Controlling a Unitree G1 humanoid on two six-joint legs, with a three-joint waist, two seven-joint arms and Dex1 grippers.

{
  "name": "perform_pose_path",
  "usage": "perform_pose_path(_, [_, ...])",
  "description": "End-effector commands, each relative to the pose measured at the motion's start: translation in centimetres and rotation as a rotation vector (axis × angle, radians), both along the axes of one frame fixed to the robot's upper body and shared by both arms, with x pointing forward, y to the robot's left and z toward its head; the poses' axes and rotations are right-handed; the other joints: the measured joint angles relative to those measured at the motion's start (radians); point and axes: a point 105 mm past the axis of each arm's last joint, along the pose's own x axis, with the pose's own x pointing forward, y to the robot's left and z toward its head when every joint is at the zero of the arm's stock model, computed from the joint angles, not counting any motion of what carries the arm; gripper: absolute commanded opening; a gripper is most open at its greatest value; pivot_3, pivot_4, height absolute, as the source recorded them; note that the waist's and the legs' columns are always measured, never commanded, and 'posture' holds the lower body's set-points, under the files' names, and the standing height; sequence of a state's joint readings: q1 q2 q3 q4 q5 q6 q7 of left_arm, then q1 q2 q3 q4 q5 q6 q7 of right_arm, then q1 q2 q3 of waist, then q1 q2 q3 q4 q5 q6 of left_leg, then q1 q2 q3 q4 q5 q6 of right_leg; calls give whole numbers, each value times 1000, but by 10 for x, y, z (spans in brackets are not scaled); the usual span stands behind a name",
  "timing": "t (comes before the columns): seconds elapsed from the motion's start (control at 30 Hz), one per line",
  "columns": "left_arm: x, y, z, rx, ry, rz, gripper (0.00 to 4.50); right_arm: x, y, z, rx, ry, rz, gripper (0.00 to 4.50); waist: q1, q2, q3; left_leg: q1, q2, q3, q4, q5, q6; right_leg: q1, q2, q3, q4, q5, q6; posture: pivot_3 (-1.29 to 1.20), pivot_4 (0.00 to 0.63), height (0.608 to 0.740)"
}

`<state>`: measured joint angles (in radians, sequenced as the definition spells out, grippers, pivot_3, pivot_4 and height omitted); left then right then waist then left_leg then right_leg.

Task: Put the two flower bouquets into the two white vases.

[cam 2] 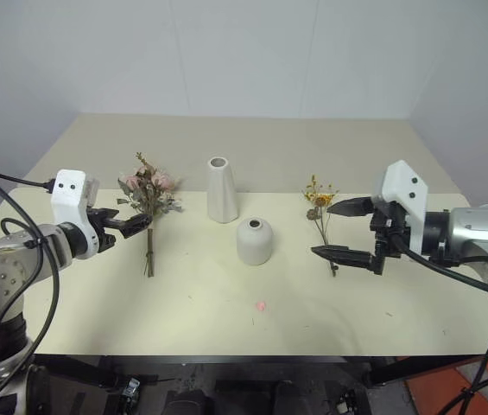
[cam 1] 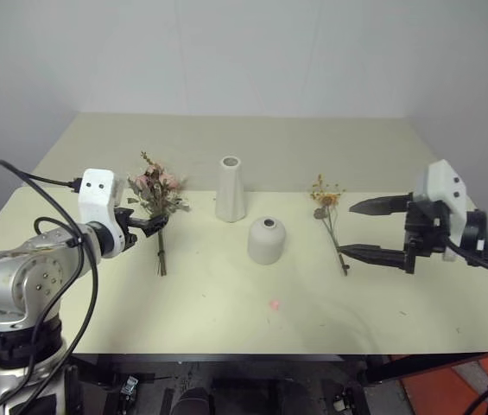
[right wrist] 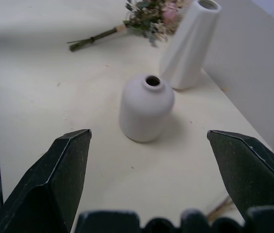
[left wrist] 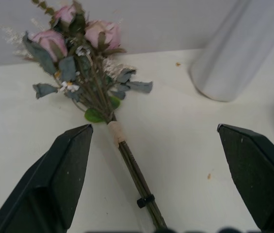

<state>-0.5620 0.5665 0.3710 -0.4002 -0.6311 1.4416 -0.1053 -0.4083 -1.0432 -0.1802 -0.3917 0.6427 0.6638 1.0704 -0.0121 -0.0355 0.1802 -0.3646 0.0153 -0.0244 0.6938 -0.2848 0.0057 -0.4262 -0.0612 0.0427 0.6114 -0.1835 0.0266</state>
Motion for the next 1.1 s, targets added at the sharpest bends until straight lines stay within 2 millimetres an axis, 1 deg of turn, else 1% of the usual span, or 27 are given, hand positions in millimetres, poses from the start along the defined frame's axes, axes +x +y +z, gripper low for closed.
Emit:
perform_pose_path(0.03, [1,6,4,-5,34,39,4470,-4,9,10,2,-42,45,4500,-1,0,0,0,0,0,0,0,0,0,0,0,0,0,0,0,150,740])
perform_pose_path(0.13, [6,2,-2,14,79,38,4470,-3,14,13,9,-49,61,4500,-3,0,0,0,0,0,0,0,0,0,0,0,0,0,0,0,150,740])
perform_pose_path(0.23, [13,0,-5,15,84,47,4470,-4,17,13,8,-50,76,4500,-2,0,0,1,0,0,0,0,0,0,0,0,0,0,0,0,150,740])
perform_pose_path(0.33, [23,5,-9,6,92,92,4470,-4,20,13,10,-51,80,4500,-1,0,0,0,0,0,0,0,0,0,0,0,0,0,0,0,150,740])
perform_pose_path(0.43, [32,5,-14,-8,97,109,4470,-5,19,12,13,-48,73,4500,0,0,0,0,0,0,0,0,0,0,0,0,0,0,0,0,150,740])
perform_pose_path(0.5, [36,1,-15,-22,98,100,4470,-6,19,11,10,-45,66,4500,0,0,0,0,0,0,0,0,0,0,0,0,0,0,0,0,150,740])
perform_pose_path(0.67, [43,-2,-21,-29,110,101,4470,-7,17,12,8,-45,52,4500,0,0,0,-1,-1,0,0,0,0,0,-1,0,0,0,-1,0,150,740])
perform_pose_path(0.8, [59,0,-31,-50,125,134,4470,-7,16,10,10,-41,48,4500,0,0,0,0,0,0,0,0,0,0,-1,0,0,0,-1,0,150,740])
perform_pose_path(0.9, [73,0,-34,-71,129,161,4470,-7,17,9,14,-38,44,4500,0,0,0,-1,-1,0,0,0,0,0,-1,0,0,0,-1,0,150,740])
perform_pose_path(1.0, [84,-5,-38,-120,145,160,3839,-7,16,8,17,-36,38,4500,1,0,0,-2,-1,0,0,0,0,-1,-1,-1,-1,0,-1,0,150,740])
perform_pose_path(1.1, [89,-8,-46,-144,173,162,2870,-7,16,7,18,-37,31,4500,2,0,0,-3,-1,0,0,0,0,-2,-1,-1,-1,1,0,0,150,740])
